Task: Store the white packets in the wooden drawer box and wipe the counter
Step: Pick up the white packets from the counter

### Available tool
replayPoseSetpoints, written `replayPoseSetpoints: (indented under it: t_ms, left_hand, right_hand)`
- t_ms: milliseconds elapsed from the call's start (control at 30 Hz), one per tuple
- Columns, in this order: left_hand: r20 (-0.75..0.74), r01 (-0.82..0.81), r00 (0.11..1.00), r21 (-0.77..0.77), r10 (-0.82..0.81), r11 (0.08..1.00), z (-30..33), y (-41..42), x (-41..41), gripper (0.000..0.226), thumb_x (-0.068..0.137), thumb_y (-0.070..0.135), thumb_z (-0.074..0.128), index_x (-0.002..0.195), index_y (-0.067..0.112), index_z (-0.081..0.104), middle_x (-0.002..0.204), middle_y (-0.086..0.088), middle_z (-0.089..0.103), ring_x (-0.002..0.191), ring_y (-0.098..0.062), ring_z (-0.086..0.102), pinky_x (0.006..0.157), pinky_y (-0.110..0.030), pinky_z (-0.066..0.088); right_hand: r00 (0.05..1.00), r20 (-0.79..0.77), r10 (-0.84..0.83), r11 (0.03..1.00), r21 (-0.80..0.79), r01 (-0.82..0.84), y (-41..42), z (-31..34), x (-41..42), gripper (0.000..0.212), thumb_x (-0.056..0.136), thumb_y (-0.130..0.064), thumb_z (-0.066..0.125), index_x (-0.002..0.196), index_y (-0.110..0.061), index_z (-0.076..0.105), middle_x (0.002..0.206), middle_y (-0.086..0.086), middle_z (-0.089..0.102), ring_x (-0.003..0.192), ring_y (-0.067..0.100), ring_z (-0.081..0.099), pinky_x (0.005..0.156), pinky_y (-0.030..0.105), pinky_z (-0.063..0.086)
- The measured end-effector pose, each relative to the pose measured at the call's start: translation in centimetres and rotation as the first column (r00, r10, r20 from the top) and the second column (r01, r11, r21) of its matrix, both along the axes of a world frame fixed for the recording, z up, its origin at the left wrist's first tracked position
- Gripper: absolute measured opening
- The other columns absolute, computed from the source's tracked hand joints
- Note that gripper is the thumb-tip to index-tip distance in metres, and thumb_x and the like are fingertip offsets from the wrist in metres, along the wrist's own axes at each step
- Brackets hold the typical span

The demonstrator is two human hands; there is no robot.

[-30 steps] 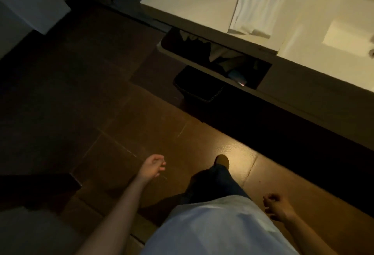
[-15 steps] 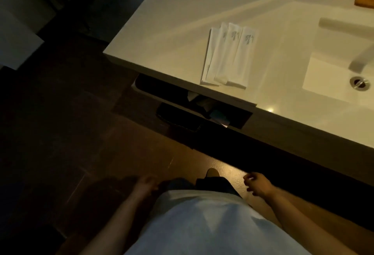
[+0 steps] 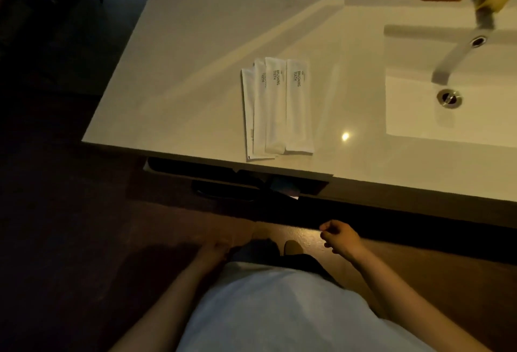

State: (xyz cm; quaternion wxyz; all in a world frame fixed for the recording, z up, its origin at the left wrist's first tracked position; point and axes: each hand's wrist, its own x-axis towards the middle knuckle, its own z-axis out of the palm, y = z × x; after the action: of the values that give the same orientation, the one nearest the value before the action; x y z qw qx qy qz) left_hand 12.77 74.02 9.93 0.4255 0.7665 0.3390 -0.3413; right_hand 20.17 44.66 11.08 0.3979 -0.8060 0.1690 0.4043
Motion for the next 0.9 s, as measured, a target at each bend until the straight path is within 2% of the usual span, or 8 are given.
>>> replayPoseSetpoints:
  t_ms: [100,167,300,367,433,533,700,900]
  left_hand:
    - [0.134,0.087,0.988,-0.018,-0.084,0.996,2.6,-0.8,4.7,0.017,0.094,0.003,0.045,0.102,0.0,0.059,0.078,-0.005,0.055,0.082,-0.021,0.052,0.064,-0.025,0.043]
    - [0.233,0.161,0.961,-0.029,-0.15,0.987,5.6,-1.3,6.9,0.024,0.093,0.009,0.049,0.115,0.006,0.057,0.082,0.004,0.055,0.073,-0.009,0.053,0.057,-0.008,0.04]
    - [0.489,0.494,0.666,0.277,-0.564,0.824,11.6,-1.7,9.1,0.037,0.09,0.029,0.053,0.126,0.024,0.051,0.109,0.019,0.05,0.096,0.004,0.05,0.077,-0.006,0.038]
    - [0.59,0.483,0.505,0.411,-0.63,0.773,13.9,-2.1,10.2,0.037,0.089,0.031,0.052,0.125,0.025,0.052,0.108,0.021,0.05,0.097,0.009,0.045,0.077,-0.001,0.034]
    - [0.662,0.423,0.448,0.435,-0.601,0.795,15.1,-2.3,11.6,0.035,0.089,0.027,0.052,0.123,0.021,0.054,0.11,0.014,0.056,0.097,0.008,0.046,0.08,0.001,0.034]
    - [0.608,0.282,0.381,0.641,-0.697,0.714,14.8,-2.0,14.4,0.037,0.088,0.023,0.055,0.125,0.019,0.051,0.126,0.0,0.056,0.116,-0.011,0.05,0.1,-0.023,0.032]
    - [0.359,0.284,0.59,0.746,-0.723,0.603,12.2,-0.9,19.2,0.056,0.09,0.047,0.042,0.137,0.017,0.036,0.148,-0.009,0.034,0.139,-0.026,0.027,0.111,-0.044,0.024]
    - [0.388,0.245,0.726,0.627,-0.569,0.74,11.5,-2.4,22.0,0.056,0.086,0.054,0.036,0.124,0.014,0.047,0.128,-0.009,0.043,0.119,-0.028,0.038,0.096,-0.041,0.036]
  right_hand:
    - [0.992,0.126,0.025,1.0,0.016,-0.027,1.2,2.9,0.2,0.021,0.088,-0.011,0.057,0.108,-0.013,0.061,0.107,0.009,0.066,0.092,0.02,0.061,0.079,0.03,0.046]
    - [0.967,0.248,0.057,0.997,0.027,-0.065,2.1,5.8,0.5,0.024,0.087,-0.012,0.058,0.11,-0.019,0.061,0.106,0.001,0.064,0.093,0.011,0.057,0.08,0.024,0.044]
    - [0.805,0.561,0.194,0.979,-0.066,-0.191,4.2,12.2,1.4,0.028,0.087,-0.018,0.058,0.114,-0.023,0.06,0.1,-0.011,0.056,0.091,0.005,0.054,0.078,0.019,0.042]
    - [0.665,0.721,0.195,0.98,-0.109,-0.169,5.2,14.6,2.4,0.026,0.086,-0.016,0.059,0.112,-0.018,0.062,0.105,-0.005,0.059,0.096,0.01,0.055,0.081,0.022,0.045]
    - [0.54,0.812,0.22,0.976,-0.188,-0.114,6.1,15.6,3.9,0.03,0.084,-0.015,0.061,0.113,-0.012,0.062,0.116,0.007,0.06,0.107,0.02,0.054,0.088,0.028,0.044]
    - [0.504,0.786,0.358,0.928,-0.36,-0.098,7.5,15.1,7.3,0.044,0.086,-0.022,0.06,0.129,-0.013,0.052,0.141,0.016,0.045,0.129,0.031,0.041,0.102,0.041,0.038]
    - [0.592,0.648,0.48,0.841,-0.532,-0.099,9.4,12.9,12.6,0.06,0.089,-0.044,0.048,0.142,-0.022,0.029,0.155,0.013,0.022,0.14,0.032,0.022,0.108,0.049,0.029]
    - [0.69,0.579,0.434,0.811,-0.584,-0.02,11.8,12.3,15.1,0.067,0.073,-0.067,0.052,0.113,-0.013,0.053,0.119,0.013,0.057,0.111,0.031,0.048,0.085,0.041,0.042]
